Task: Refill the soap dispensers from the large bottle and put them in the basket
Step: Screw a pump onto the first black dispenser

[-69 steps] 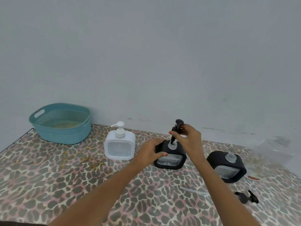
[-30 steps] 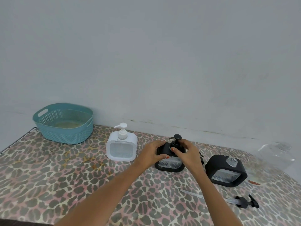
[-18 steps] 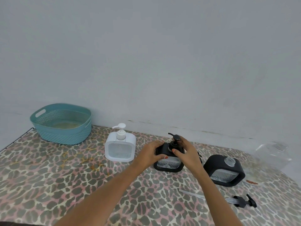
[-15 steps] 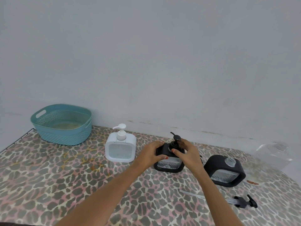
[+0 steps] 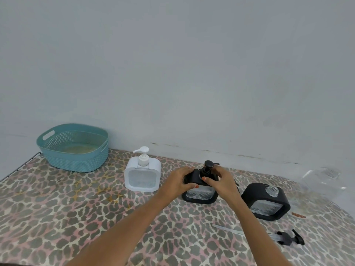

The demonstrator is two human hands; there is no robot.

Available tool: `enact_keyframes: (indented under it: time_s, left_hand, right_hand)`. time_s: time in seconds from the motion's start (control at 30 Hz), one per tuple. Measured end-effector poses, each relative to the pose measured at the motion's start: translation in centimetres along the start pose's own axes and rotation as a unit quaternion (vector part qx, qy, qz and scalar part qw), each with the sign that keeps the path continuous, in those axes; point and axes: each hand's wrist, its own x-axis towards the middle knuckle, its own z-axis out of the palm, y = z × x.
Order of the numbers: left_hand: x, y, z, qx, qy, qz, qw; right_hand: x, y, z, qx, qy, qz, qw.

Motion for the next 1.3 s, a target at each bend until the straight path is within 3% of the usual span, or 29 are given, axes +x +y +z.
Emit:
enact_keyframes:
  time_s: [0.17,0.37,0.63,0.87,1.13,1.3]
  left_hand:
    - [0.0,0.0,-0.1,0.010,0.001,0.002,1.000]
    - [0.1,0.0,-0.1,0.001,-0.003,-0.003,1.000]
    - [0.0,0.0,-0.1,0.002,-0.001,0.002,1.000]
    - [0.1,-0.1,0.0,-0.012,-0.001,-0.001,1.000]
    - [0.1,-0.3,0.1,-0.009,0.003,0.002,1.000]
    - [0.1,-0.4,0.1,-0.012,0.001,0.001,1.000]
  right_hand:
    - [0.1,-0.4,1.3,-0.030,0.057,0.009,0.998]
    - [-0.4,-0.2,0.2,0.026,-0.037,-0.005,0.999]
    - [0.2,-0.2,1.3,-0.003,0.053,0.004,0.999]
    - [0.2,0.2,0.0,-0.002,-0.031,-0.006,0.999]
    - [0.3,0.3,1.2,-0.026,0.066,0.001,0.997]
    - [0.4,0.3,0.0,0.007,-0.023,0.017,1.000]
